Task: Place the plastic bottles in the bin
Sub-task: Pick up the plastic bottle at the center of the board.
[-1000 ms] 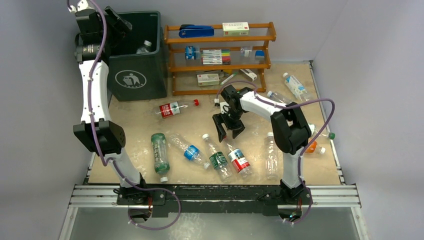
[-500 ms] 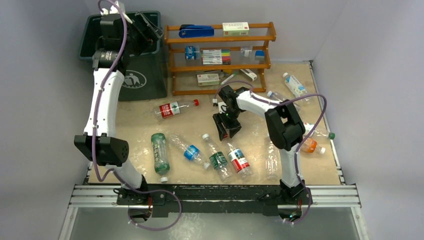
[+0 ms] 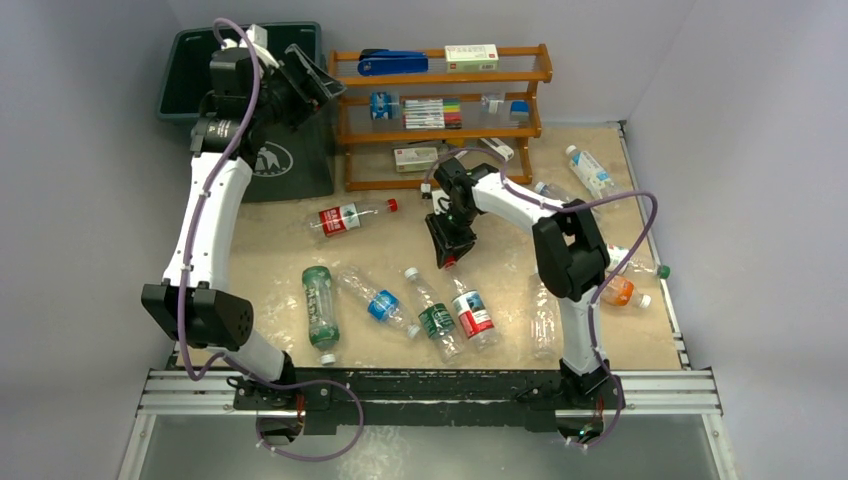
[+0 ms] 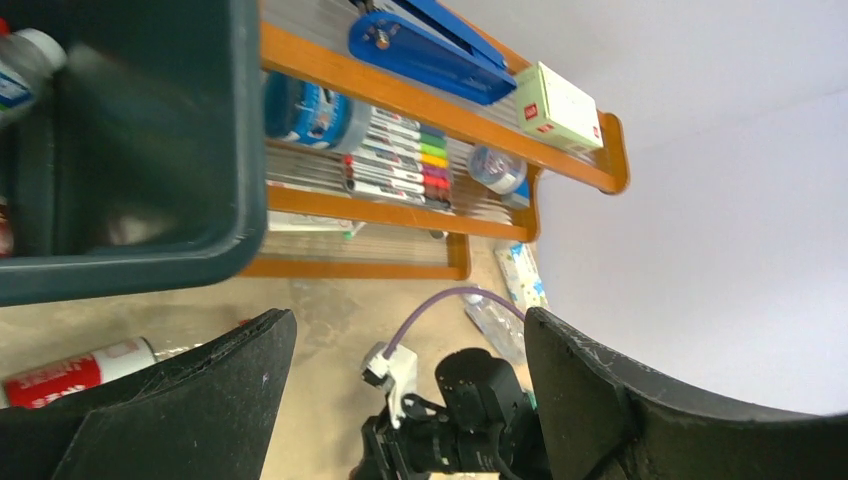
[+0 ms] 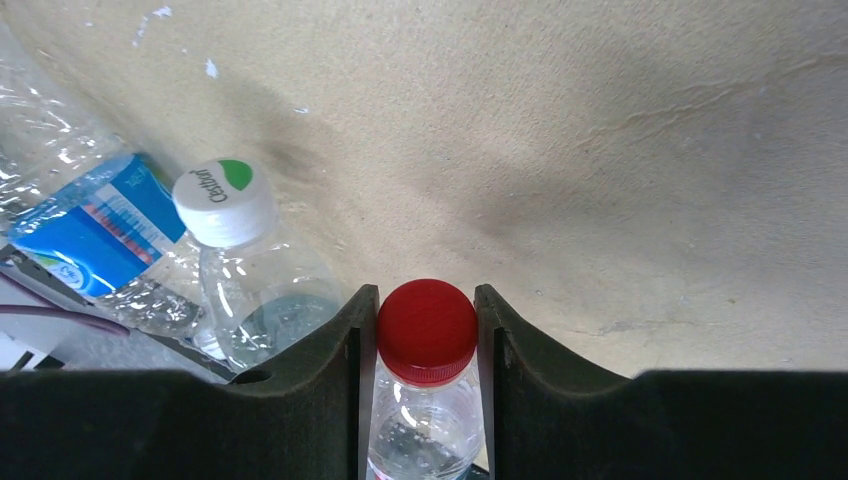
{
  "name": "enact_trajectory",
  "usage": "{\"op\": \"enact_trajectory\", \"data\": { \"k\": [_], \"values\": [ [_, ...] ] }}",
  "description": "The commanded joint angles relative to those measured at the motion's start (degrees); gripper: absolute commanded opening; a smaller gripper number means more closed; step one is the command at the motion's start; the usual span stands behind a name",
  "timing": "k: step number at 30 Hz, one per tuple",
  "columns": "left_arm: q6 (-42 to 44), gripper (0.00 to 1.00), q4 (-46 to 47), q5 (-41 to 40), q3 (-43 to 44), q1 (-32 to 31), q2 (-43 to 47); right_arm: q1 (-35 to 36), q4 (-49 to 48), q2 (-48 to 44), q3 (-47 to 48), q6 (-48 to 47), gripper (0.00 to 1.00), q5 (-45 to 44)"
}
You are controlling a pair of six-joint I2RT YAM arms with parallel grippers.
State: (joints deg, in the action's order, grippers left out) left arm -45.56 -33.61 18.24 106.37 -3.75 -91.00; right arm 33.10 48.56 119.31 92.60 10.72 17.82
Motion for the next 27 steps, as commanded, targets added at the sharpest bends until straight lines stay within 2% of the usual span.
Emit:
{"op": "enact_trajectory", "data": {
  "k": [1,9,13,16,24,27],
  "values": [
    [-2.1,0.83,5.2,4.2,-0.7,-1.7,1.7,0.3,3.3,-1.9,4.0,-0.1,0.28,0.0],
    [-8.4,0.83,13.3,6.4,-6.5,-3.0,4.4,-0.5,7.3,-2.1,13.3,1.9,0.27,-1.2],
    [-14.1,0.85,20.4,7.5,-10.8,-4.0,5.7,-2.5,9.5,-2.3,18.4,2.9,0.26,-1.5],
    [-14.9,0.87,23.3,8.2,-11.5,-5.3,5.7,-4.8,11.0,-2.3,22.5,3.7,0.26,-0.7],
    [-20.4,0.88,35.6,14.0,-15.9,-8.7,4.2,-13.0,11.4,-4.7,28.4,6.0,0.25,7.0],
    [-24.6,0.88,43.5,16.3,-17.8,-11.2,2.9,-15.7,10.6,-5.7,28.8,6.8,0.24,11.7]
  ]
}}
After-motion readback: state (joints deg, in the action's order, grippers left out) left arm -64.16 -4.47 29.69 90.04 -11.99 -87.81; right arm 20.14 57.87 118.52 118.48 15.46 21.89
